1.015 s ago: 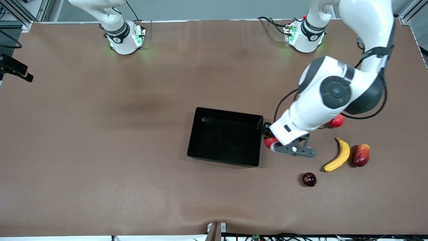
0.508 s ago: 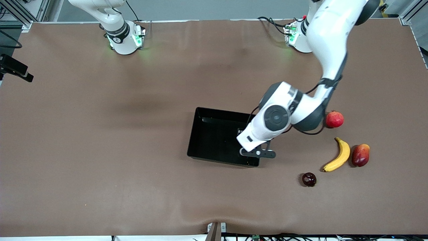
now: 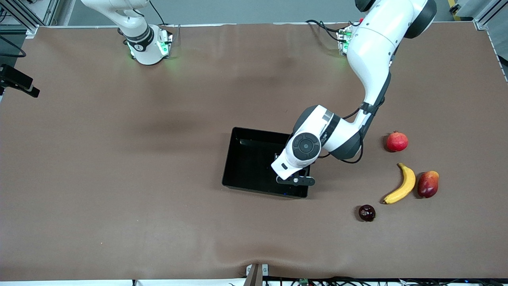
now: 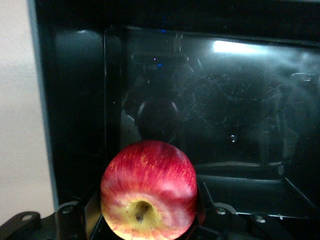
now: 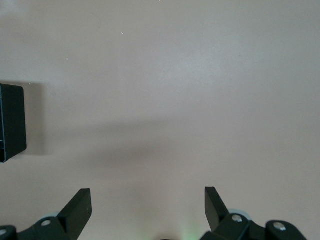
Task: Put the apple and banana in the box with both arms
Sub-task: 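Carry the red apple with the left gripper over the black tray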
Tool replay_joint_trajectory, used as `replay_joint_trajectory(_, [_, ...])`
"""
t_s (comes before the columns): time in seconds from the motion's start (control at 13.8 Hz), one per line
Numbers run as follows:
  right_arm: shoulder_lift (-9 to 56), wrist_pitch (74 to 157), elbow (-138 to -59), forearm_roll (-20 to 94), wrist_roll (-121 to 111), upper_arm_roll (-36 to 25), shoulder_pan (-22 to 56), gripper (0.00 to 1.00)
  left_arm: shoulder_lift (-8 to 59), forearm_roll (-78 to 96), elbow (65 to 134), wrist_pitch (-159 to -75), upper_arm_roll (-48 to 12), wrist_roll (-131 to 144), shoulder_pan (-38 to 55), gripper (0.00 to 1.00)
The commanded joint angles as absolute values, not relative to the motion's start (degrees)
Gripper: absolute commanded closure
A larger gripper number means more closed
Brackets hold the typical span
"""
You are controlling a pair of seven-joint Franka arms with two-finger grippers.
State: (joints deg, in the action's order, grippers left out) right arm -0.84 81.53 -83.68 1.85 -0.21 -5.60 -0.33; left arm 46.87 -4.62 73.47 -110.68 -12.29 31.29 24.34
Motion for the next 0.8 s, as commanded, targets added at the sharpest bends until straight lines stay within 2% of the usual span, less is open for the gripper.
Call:
replay_joint_trajectory(0.0, [-0.9, 81.4, -83.1, 1.6, 0.1, -5.2, -0.9, 0.0, 48.0, -5.5, 72.3, -110.6, -11.9, 34.5, 25.9, 1.0])
replay_joint_trajectory(0.22, [-0.9, 81.4, -83.1, 1.6, 0.1, -5.2, -0.8, 0.0, 49.7, -5.5, 72.3, -113.6, -11.9, 34.6, 26.1, 1.0])
replay_joint_trajectory(0.36, [-0.9, 81.4, -83.1, 1.6, 0.1, -5.2, -0.9, 0.0, 50.4, -5.6, 72.3, -114.6, -11.9, 35.2, 26.5, 0.91])
replay_joint_trajectory(0.44, [-0.9, 81.4, -83.1, 1.6, 0.1, -5.2, -0.9, 0.0, 50.4, -5.7, 72.3, -114.7, -11.9, 35.9, 26.5, 0.71])
replay_joint_trajectory(0.51, [-0.8, 81.4, -83.1, 1.6, 0.1, -5.2, -0.9, 0.0, 50.4, -5.7, 72.3, -114.7, -11.9, 36.6, 26.5, 0.39])
replay_joint_trajectory(0.58, [-0.9, 81.4, -83.1, 1.6, 0.1, -5.2, -0.9, 0.0, 50.2, -5.8, 72.3, -114.7, -11.9, 36.6, 26.5, 0.0])
replay_joint_trajectory(0.73, [-0.8, 81.4, -83.1, 1.6, 0.1, -5.2, -0.9, 0.0, 49.6, -5.7, 72.1, -114.7, -11.7, 36.7, 26.5, 0.0])
